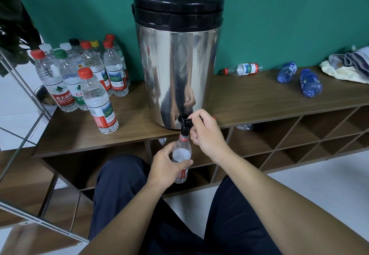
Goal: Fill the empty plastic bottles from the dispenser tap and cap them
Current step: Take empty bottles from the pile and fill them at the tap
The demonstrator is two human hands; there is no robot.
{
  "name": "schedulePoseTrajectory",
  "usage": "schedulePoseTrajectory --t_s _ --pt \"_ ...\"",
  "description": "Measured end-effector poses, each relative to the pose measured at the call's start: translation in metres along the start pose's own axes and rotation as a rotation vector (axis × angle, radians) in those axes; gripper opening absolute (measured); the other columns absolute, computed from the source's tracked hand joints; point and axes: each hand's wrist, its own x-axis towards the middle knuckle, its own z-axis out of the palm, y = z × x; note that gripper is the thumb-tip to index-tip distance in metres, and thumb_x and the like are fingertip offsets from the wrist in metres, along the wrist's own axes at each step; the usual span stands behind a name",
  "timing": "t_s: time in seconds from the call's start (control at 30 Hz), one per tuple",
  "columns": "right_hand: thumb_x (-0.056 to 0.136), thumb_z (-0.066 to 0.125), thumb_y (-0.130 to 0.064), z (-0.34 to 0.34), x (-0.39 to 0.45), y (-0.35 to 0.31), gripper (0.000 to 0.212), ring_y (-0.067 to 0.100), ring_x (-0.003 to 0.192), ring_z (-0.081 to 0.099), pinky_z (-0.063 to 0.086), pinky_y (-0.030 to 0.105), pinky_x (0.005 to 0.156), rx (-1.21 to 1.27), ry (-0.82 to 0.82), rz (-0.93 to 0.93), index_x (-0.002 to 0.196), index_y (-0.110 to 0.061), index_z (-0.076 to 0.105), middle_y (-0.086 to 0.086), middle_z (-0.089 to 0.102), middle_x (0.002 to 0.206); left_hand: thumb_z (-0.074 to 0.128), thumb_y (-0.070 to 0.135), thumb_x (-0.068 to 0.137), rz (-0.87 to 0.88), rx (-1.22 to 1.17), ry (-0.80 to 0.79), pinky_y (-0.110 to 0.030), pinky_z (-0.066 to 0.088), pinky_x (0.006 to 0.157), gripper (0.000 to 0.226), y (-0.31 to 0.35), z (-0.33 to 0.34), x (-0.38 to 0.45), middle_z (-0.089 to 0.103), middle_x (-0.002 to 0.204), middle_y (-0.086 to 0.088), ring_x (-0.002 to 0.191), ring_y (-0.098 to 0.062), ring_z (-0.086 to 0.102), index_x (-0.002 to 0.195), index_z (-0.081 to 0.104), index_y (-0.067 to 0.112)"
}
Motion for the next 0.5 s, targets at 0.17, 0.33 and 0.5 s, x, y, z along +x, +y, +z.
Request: schedulePoseTrajectory --t_s 0.17,0.33,0.5 --pt "0.117 0.047 -0.023 0.0002 -0.0011 -0.0013 0.023 0.017 0.055 0.037 0.031 0.032 0.051 0.005 -0.002 0.001 0.098 -0.018 0.059 0.001 0.042 0.061 0.104 0.035 0.074 -0.006 -0.003 -0.006 -0.047 0.061 0.109 0.068 -0.0001 -0.0007 0.0002 0.079 0.123 0.020 0.119 -0.006 0.073 0.135 0.073 0.042" --pt "0.116 0.047 -0.022 0.0004 -0.0009 -0.0022 0.023 0.017 0.055 0.035 0.029 0.032 0.051 0.009 0.005 0.001 0.098 -0.016 0.059 0.006 0.039 0.063 0.103 0.031 0.074 0.000 -0.015 0.000 -0.049 0.061 0.109 0.067 -0.0007 -0.0003 0.0008 0.081 0.122 0.017 0.117 -0.008 0.075 0.133 0.075 0.039" --pt "0.115 0.048 -0.023 0.0013 -0.0012 -0.0012 0.023 0.018 0.057 0.034 0.029 0.034 0.052 0.008 0.007 0.007 0.096 -0.018 0.059 0.007 0.037 0.064 0.102 0.035 0.070 0.007 -0.022 0.001 -0.051 0.061 0.109 0.067 -0.0020 0.0000 0.0010 0.081 0.121 0.015 0.116 -0.010 0.076 0.132 0.076 0.040"
